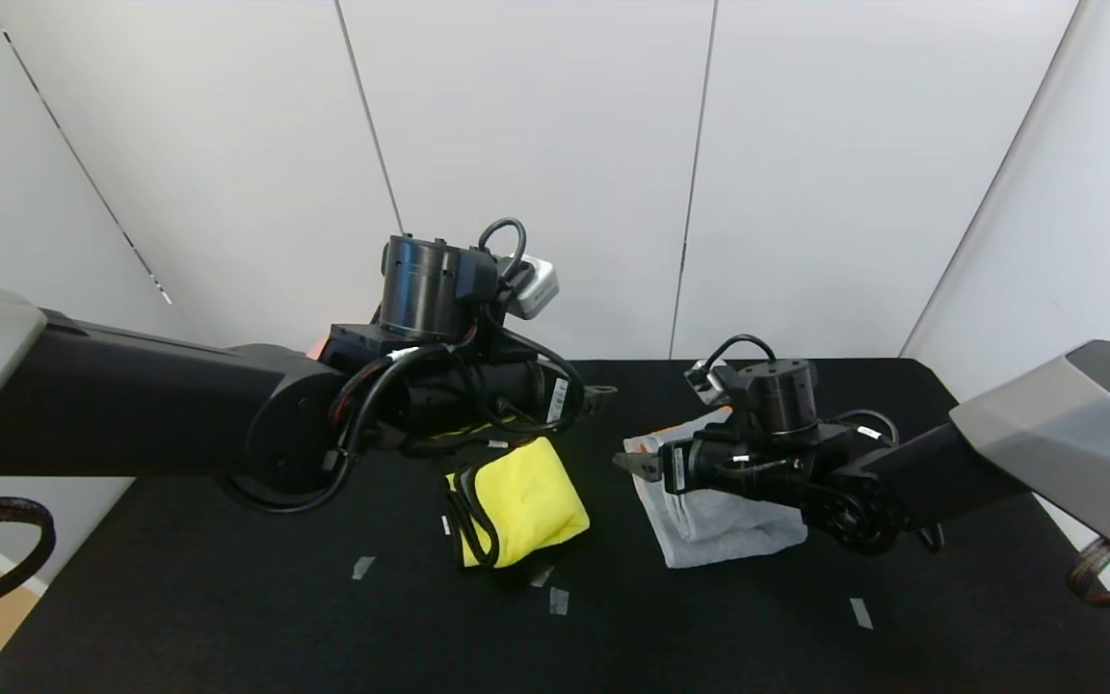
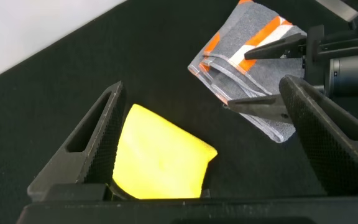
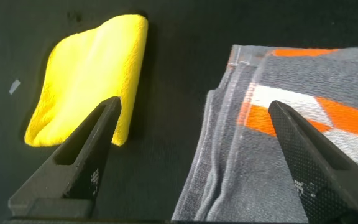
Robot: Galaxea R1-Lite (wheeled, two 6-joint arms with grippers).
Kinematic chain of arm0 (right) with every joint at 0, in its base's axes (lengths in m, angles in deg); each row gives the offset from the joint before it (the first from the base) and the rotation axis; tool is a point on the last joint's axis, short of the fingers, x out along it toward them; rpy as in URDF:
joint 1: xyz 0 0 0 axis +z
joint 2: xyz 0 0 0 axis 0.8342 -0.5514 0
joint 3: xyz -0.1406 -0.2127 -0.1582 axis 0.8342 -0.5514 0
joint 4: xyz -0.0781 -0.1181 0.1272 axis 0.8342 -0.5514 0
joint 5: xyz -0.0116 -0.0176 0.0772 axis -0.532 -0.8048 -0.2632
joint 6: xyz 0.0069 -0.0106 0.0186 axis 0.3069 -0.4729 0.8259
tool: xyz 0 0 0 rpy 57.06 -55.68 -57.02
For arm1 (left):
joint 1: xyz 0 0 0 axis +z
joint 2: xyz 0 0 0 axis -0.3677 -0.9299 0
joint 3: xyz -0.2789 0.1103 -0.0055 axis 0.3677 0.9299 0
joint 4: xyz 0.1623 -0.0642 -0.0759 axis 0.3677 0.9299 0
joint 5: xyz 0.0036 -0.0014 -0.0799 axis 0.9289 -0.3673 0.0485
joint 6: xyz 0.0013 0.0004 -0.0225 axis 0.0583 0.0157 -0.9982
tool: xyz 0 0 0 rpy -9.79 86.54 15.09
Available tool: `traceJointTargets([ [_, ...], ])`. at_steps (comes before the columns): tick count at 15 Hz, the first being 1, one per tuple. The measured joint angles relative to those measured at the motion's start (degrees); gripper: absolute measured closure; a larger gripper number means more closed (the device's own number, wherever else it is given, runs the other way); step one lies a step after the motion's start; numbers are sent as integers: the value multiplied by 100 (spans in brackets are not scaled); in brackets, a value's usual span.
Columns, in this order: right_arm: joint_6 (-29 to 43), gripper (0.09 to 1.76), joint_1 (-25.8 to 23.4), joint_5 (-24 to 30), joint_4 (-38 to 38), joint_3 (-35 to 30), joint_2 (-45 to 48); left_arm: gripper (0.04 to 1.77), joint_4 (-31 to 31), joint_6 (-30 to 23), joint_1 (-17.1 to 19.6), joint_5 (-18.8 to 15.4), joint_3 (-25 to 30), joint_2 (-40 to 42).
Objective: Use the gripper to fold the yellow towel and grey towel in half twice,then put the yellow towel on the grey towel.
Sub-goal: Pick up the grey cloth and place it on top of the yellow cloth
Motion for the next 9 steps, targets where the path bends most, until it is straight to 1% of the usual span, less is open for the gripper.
traceJointTargets([
  [3, -52, 14, 6, -11, -22, -65, 101, 9, 5, -5, -6, -12, 18, 26],
  [5, -52, 14, -96, -13, -52, -191, 286, 9, 13, -22, -45, -21, 52, 37],
  [6, -52, 14, -173, -13, -66, -290, 399, 9, 20, -165, -91, -27, 62, 37],
  [7, -52, 14, -256, -9, -79, -408, 529, 9, 27, -418, -138, -87, 60, 34],
  [8, -55, 14, -355, -6, -84, -527, 653, 9, 43, -730, -182, -271, 35, 33],
  [9, -55, 14, -490, -6, -93, -657, 780, 9, 76, -1129, -207, -577, -1, 33],
])
